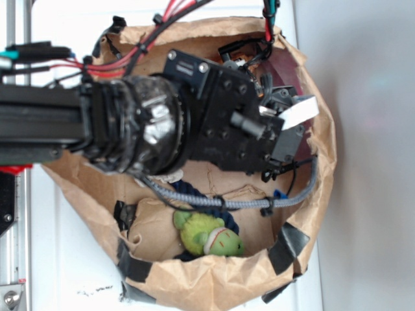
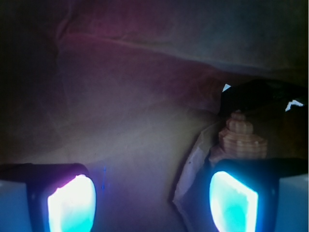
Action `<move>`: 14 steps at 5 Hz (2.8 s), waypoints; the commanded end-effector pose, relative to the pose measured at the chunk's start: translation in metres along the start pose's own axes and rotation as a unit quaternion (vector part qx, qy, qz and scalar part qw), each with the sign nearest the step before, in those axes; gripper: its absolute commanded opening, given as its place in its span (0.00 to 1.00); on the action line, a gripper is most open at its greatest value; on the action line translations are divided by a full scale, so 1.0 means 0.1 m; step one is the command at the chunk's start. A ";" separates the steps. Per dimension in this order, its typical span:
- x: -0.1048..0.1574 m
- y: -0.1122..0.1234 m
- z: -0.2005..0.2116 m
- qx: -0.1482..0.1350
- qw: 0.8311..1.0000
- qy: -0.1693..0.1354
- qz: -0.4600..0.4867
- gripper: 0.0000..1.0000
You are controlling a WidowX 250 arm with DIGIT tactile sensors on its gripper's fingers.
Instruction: Grab the shell.
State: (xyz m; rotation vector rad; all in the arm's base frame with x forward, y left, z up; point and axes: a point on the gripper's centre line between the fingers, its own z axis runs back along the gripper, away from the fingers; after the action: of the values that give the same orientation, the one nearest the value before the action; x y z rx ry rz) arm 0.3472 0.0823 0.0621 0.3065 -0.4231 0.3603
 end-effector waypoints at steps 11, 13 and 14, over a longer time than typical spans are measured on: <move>0.02 0.19 -0.21 -0.056 0.994 -0.087 0.042 0.00; -0.02 0.25 -0.12 -0.062 0.993 -0.089 0.042 0.00; -0.03 0.27 -0.09 -0.060 0.994 -0.087 0.039 0.00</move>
State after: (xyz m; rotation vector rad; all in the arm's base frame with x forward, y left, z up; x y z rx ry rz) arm 0.3353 0.1042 0.0379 0.1911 -0.5842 0.3891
